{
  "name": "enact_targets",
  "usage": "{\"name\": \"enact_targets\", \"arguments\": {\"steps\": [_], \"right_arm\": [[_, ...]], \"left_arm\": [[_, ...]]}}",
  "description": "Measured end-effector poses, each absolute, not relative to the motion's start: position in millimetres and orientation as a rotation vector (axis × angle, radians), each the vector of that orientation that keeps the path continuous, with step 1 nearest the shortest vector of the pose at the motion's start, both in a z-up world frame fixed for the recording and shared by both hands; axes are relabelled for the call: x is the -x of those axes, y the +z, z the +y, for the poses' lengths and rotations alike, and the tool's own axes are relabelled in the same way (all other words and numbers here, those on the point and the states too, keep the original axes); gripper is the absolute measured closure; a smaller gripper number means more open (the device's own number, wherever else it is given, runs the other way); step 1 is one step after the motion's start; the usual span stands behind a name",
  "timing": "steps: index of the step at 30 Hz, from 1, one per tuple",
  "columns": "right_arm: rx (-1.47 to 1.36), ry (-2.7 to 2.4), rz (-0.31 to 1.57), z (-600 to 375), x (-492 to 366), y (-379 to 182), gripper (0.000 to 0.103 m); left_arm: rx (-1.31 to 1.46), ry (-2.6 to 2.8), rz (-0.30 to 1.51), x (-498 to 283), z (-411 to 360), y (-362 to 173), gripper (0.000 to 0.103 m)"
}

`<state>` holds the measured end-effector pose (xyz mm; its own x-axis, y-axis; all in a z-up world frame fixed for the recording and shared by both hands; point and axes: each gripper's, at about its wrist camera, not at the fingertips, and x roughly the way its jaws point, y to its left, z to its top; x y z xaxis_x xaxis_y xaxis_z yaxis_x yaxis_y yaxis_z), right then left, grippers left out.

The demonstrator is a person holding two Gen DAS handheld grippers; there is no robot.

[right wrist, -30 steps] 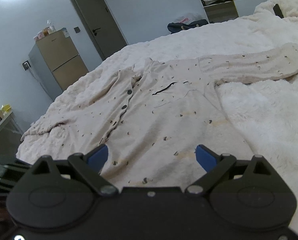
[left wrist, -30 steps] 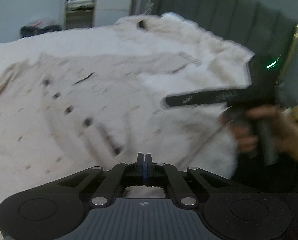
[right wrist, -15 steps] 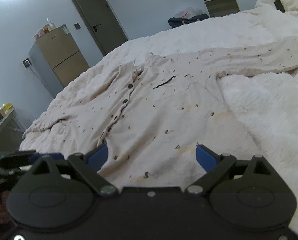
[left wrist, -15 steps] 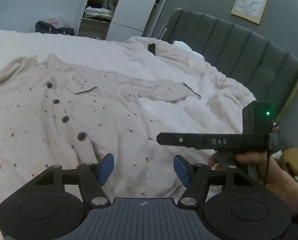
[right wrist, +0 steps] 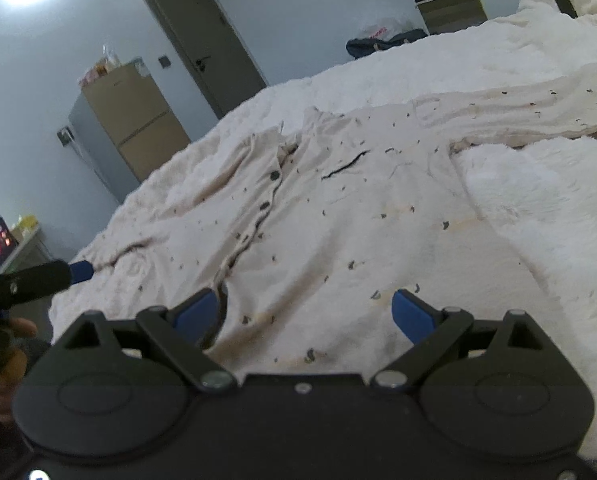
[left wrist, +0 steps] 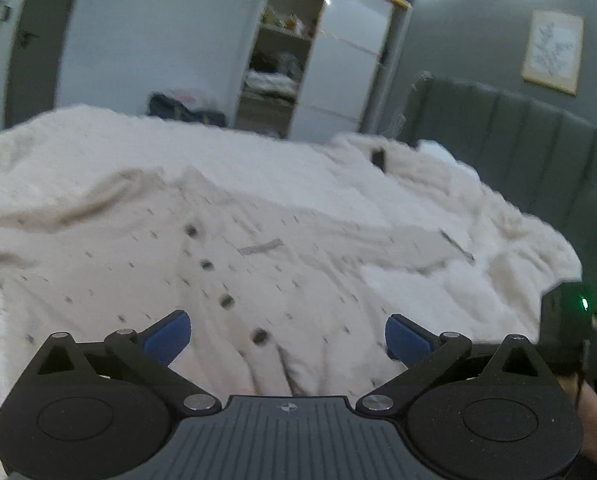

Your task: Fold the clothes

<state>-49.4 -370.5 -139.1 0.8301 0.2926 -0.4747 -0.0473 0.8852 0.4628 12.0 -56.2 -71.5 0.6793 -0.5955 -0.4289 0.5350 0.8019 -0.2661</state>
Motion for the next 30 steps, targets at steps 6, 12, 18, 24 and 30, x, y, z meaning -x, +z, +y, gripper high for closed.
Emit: {"name": "enact_targets", "arguments": {"steps": [6, 12, 18, 24, 30], "right_arm": [[-0.43, 0.1, 0.481, -372.4, 57.5, -136.0, 0.015], [-0.43, 0.032, 0.429, -375.9, 64.8, -132.6, 0.015], [-0.356, -0.084, 0.402, -369.7, 66.3, -120.0, 0.005], [-0.357, -0.146, 0.346, -376.3, 70.1, -94.8, 0.0], [-0.473, -0.204, 0.341, -411.9, 65.7, -55.1, 0.0]], "left_arm": [[0.04, -0.31, 0.528, -22.1, -55.1, -77.7, 0.0], [0.021, -0.253, 0.422, -16.6, -50.8, -85.1, 0.0], [0.102, -0.229, 0.245, -1.6, -25.9, -83.9, 0.0], [0.189, -0.216, 0.349, -37.5, -16.8, -73.1, 0.0], [0.378, -0.404, 0.425, -68.9, 14.3, -59.6, 0.0]]}}
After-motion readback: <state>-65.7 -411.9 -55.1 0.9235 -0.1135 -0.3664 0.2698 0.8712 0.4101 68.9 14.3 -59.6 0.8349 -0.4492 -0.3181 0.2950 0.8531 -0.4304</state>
